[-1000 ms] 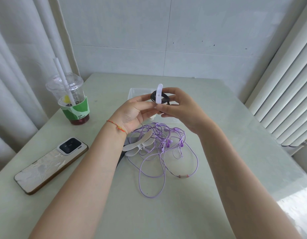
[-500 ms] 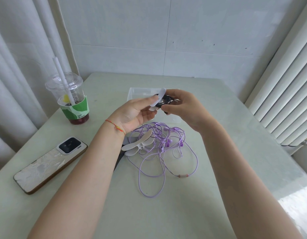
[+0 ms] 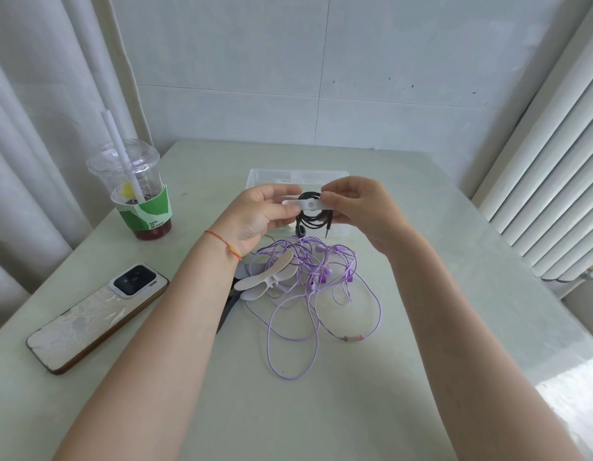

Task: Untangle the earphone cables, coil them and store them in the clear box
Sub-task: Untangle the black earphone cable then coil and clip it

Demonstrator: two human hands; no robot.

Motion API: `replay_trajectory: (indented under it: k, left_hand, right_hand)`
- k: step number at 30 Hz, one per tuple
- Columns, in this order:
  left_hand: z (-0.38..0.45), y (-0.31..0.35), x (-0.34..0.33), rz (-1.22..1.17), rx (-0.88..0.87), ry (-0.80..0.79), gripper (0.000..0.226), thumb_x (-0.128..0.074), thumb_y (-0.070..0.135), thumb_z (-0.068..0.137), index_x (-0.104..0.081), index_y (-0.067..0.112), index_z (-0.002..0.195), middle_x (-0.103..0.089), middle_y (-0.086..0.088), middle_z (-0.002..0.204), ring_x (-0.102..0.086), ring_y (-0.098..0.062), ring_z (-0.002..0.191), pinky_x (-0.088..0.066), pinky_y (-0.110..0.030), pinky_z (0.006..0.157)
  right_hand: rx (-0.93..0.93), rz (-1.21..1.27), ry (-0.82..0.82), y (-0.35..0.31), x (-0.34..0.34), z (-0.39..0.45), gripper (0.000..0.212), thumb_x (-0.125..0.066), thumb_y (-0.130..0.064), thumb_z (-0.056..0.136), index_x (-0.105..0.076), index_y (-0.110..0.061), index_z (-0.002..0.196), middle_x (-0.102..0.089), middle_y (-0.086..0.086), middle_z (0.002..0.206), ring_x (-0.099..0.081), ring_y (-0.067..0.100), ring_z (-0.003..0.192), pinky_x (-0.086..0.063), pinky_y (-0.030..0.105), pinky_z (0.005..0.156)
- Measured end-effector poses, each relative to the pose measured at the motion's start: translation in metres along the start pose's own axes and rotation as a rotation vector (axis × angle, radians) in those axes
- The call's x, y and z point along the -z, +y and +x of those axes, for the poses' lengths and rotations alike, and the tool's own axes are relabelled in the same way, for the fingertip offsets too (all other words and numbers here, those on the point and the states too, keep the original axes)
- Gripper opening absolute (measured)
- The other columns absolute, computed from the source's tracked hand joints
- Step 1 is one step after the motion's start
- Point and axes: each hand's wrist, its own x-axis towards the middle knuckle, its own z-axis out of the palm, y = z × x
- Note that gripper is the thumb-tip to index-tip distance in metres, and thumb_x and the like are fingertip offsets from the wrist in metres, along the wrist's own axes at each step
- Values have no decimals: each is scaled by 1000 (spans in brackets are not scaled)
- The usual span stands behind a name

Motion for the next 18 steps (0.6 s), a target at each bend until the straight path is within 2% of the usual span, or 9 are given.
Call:
replay_trajectory:
  k: [3,6,10,14,18]
  left_hand:
    - [1,0,2,-107,12,18,26,-59,-8,87,-65,10,105,-67,-6,93,-64,-10,80,-55,-20,76]
    - [-1,1,4,-176,36,27,25,-59,-5,88,-65,12,106,-70,-5,92,-68,-16,81,-57,-26,80]
    - [-5,0,-2,-212,34,24,23,-57,-9,88,-65,6,104,-73,-8,90,-71,-18,81,-58,-28,79]
    - [-6,1,-13,-338,46,71,20,-55,-11,88,-65,2,97,-74,-6,80,-72,-14,73,-57,-22,70]
    - [-4,5,-18,-488,69,89,21,-52,-9,90,-67,4,97,-74,-3,82,-72,-11,75,-57,-20,78]
  right_hand:
    - [-2,88,-62,-1,3,-2,21,-70,-5,85,-67,6,103,-71,17,93,-70,26,81,-57,33,80]
    - [-5,156,-97,-5,4,-5,25,-71,-5,84,-67,7,106,-70,19,97,-70,27,86,-57,33,80]
    - [-23,232,59,-5,-2,-3,17,-72,-3,82,-62,-1,97,-68,20,91,-68,30,77,-57,37,77]
    - [4,296,176,-4,-10,-3,21,-71,-6,84,-64,8,98,-66,21,86,-65,27,76,-58,36,79]
    - [43,326,202,-9,-16,-9,18,-69,-3,86,-67,8,99,-70,23,91,-68,28,81,-58,38,84]
